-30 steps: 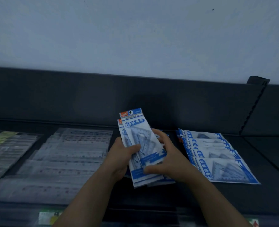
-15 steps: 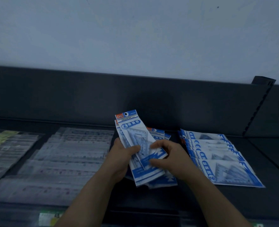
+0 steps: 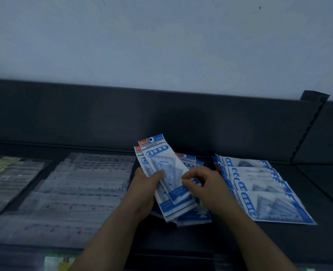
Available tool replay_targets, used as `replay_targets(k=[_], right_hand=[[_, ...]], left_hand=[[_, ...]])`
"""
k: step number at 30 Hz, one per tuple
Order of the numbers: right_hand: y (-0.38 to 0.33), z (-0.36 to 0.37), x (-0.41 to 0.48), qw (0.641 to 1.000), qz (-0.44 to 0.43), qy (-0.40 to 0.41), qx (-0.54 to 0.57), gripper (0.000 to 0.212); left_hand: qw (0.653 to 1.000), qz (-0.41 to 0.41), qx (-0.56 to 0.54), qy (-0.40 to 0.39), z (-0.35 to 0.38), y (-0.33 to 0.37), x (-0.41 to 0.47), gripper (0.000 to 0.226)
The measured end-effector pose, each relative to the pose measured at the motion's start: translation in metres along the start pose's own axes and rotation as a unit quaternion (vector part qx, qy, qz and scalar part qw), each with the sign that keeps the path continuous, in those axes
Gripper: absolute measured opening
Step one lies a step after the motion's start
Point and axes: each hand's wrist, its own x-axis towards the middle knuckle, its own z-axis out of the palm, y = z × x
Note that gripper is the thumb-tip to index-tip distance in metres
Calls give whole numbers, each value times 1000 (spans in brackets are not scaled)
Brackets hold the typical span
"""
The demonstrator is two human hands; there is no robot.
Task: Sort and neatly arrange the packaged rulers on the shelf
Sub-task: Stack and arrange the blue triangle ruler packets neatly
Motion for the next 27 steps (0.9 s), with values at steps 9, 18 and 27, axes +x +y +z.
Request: replay_targets(k=[9,18,27], right_hand=[[13,-6,9,980,172,5,-102,30],[18,0,17,969,244,43,-18,20],[7,-16,13,964,184,168,92,4]], left_hand=[[988,-14,141,55,-19,16,0,30],[982,-72,175,-4,-8,12,-2,35],[996,-53,68,19,-8,18,-11,37]])
